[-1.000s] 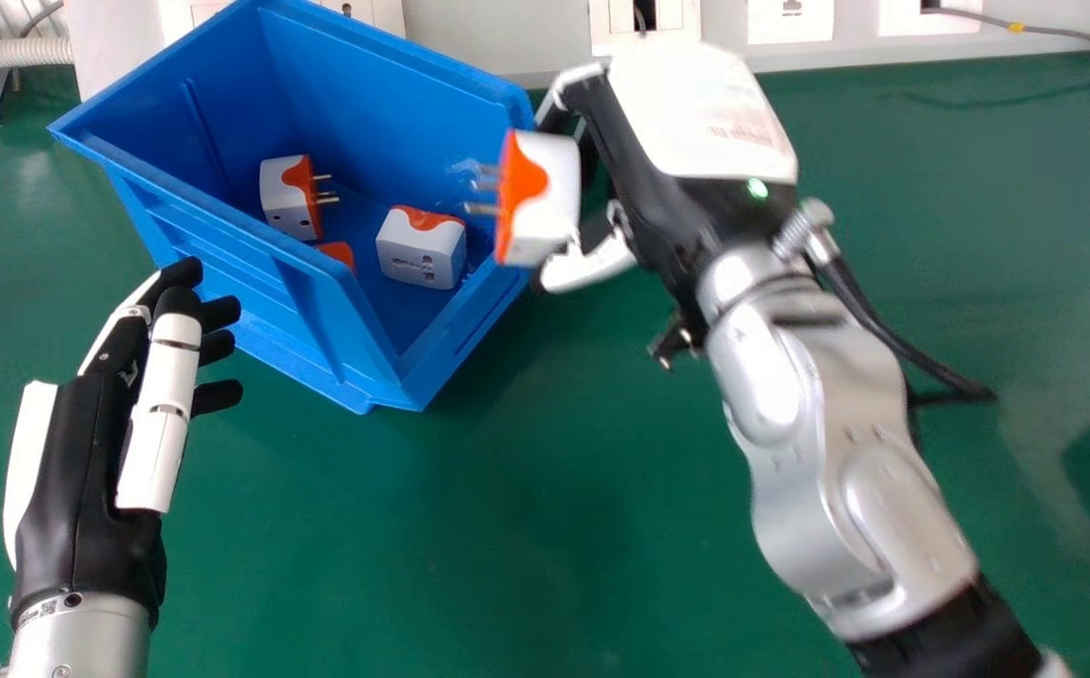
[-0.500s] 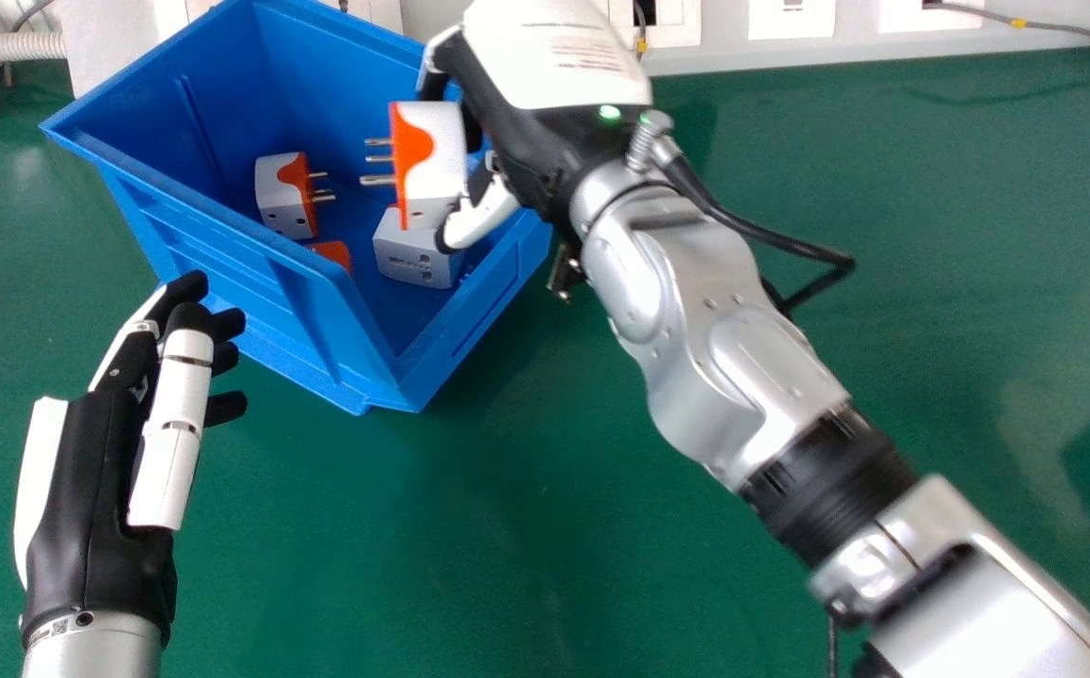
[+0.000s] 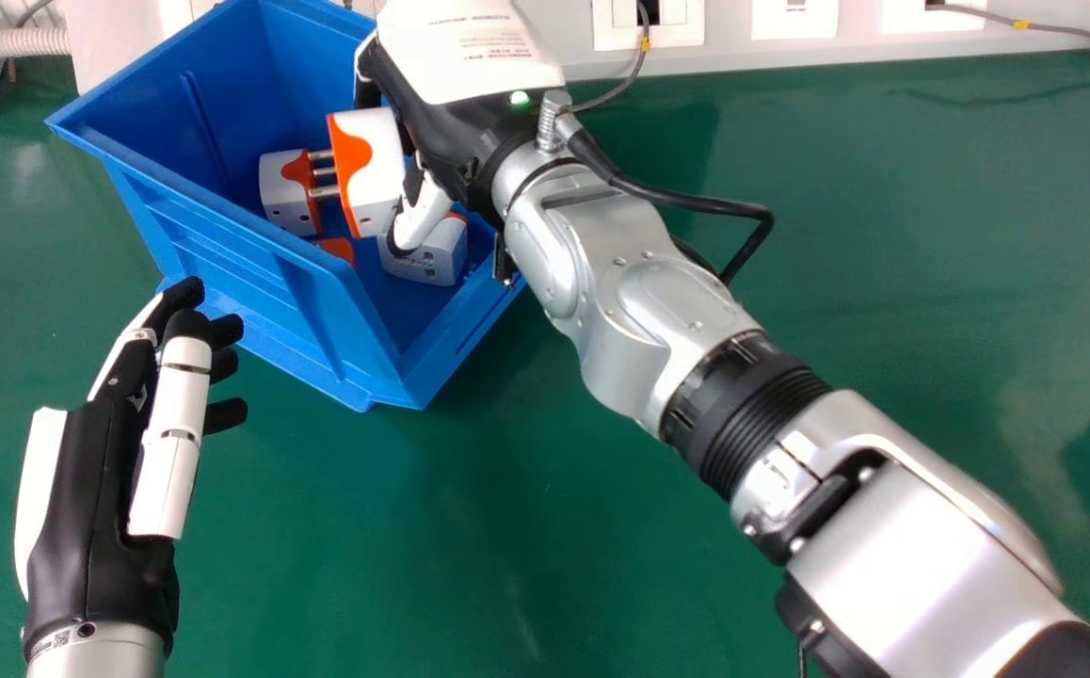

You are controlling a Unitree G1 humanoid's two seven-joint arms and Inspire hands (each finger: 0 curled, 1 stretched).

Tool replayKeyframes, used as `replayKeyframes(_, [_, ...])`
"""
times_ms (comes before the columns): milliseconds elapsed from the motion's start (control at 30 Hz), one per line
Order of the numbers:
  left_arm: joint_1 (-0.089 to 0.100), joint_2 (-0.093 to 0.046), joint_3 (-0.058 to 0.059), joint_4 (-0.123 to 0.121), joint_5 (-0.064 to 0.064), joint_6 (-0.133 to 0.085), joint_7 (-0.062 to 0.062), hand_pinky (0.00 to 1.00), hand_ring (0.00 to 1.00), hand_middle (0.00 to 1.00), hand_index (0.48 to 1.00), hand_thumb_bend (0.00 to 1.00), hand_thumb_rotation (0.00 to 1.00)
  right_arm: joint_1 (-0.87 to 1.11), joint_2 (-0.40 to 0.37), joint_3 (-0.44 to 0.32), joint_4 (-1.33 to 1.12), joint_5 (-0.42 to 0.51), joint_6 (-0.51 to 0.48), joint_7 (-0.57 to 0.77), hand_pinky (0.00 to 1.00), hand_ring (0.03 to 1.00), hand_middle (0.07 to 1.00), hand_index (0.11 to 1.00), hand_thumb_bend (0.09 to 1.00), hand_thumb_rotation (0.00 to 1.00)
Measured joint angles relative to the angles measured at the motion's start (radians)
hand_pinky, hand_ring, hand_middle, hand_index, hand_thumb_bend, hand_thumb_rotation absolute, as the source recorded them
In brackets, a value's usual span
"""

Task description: Pick all objects and put in blue box

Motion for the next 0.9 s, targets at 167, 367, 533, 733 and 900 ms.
replayKeyframes(167, [0.014, -0.007, 0.001, -0.007, -0.003, -0.001, 0.001, 0.75, 0.83, 0.82, 0.879, 0.35, 0.93, -0.041, 0.023, 0.004, 0.112, 0.026, -0.026, -0.029, 0.23, 0.383, 0.488, 0.520, 0.508, 0.00])
replayKeyframes(367, [0.031, -0.014, -0.005, -0.008, -0.004, -0.020, 0.000, 0.75, 0.83, 0.82, 0.879, 0.33, 0.93, -0.056, 0.030, 0.006, 0.172, 0.042, -0.046, -0.053, 0.18, 0.391, 0.496, 0.508, 0.510, 0.00])
replayKeyframes(533, [0.054, -0.014, -0.018, -0.008, -0.004, -0.051, -0.006, 0.75, 0.83, 0.83, 0.883, 0.31, 0.94, -0.073, 0.027, 0.021, 0.190, 0.041, -0.074, -0.075, 0.15, 0.396, 0.500, 0.500, 0.512, 0.00])
replayKeyframes(733, [0.069, -0.014, -0.027, -0.008, -0.002, -0.072, -0.006, 0.75, 0.83, 0.83, 0.887, 0.30, 0.94, -0.085, 0.020, 0.055, 0.204, 0.030, -0.072, -0.084, 0.14, 0.401, 0.502, 0.492, 0.514, 0.00])
replayKeyframes(900, [0.076, -0.016, -0.036, -0.008, -0.002, -0.073, -0.001, 0.75, 0.84, 0.83, 0.890, 0.30, 0.94, -0.089, 0.020, 0.070, 0.214, 0.029, -0.072, -0.092, 0.13, 0.404, 0.503, 0.488, 0.515, 0.00])
